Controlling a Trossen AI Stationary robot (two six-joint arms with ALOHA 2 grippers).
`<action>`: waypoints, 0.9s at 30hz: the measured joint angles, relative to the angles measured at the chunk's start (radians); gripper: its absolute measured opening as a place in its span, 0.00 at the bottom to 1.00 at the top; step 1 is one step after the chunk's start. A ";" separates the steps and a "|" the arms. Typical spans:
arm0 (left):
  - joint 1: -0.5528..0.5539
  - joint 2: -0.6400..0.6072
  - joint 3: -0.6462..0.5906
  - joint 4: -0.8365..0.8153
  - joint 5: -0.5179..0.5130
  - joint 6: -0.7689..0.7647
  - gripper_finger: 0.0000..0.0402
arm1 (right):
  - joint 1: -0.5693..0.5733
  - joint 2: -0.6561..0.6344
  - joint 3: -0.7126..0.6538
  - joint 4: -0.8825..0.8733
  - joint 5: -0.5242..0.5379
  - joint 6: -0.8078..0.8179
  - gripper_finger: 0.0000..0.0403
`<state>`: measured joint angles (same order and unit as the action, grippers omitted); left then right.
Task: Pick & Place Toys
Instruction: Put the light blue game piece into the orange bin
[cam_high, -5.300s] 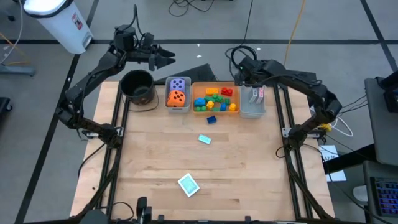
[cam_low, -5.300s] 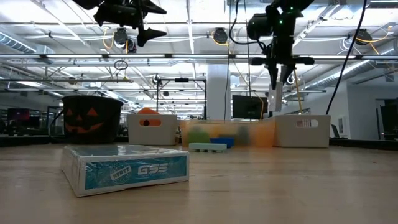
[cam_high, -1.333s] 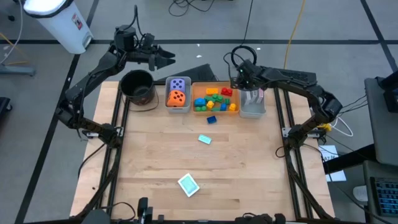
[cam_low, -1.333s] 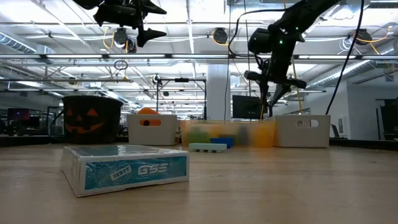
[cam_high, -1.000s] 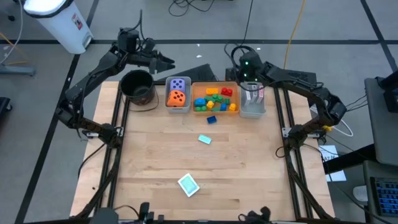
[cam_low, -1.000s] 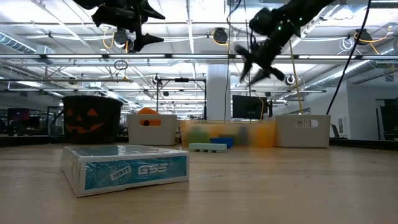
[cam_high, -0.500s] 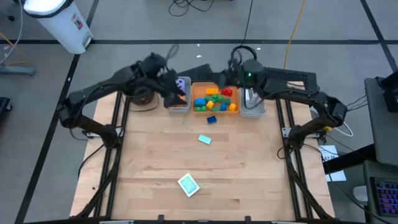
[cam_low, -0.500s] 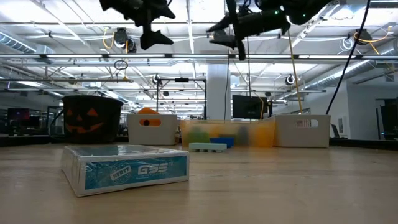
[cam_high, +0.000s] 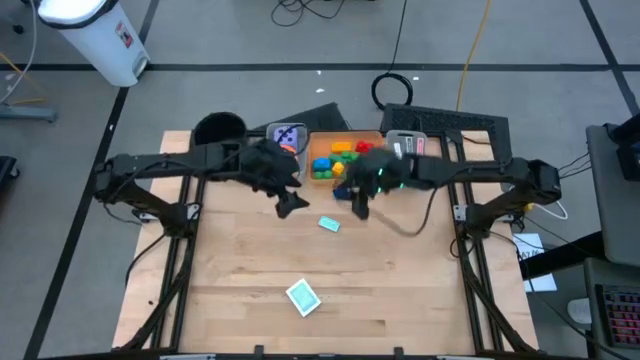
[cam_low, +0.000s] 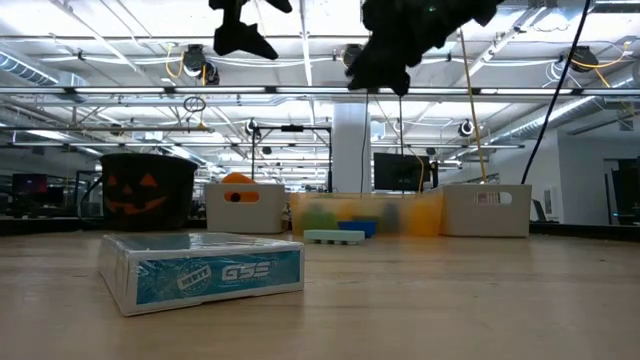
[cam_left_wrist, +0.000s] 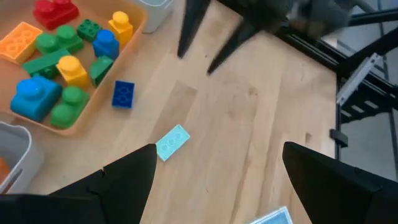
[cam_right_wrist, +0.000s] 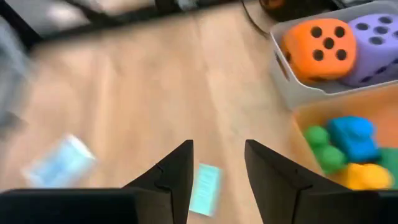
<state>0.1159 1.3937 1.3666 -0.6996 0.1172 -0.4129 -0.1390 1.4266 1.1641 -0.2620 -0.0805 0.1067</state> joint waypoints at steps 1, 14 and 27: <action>-0.008 0.000 0.000 0.005 -0.019 -0.010 0.88 | 0.031 0.018 0.000 0.002 0.055 -0.028 0.34; -0.027 -0.001 0.000 0.015 0.083 0.012 0.88 | 0.130 0.242 0.002 0.242 0.160 0.194 0.35; -0.129 -0.080 0.000 -0.036 0.108 0.058 0.88 | 0.214 0.338 0.001 0.165 0.225 0.292 0.63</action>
<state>-0.0127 1.3138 1.3666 -0.7352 0.2248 -0.3552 0.0747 1.7646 1.1646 -0.0968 0.1440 0.3992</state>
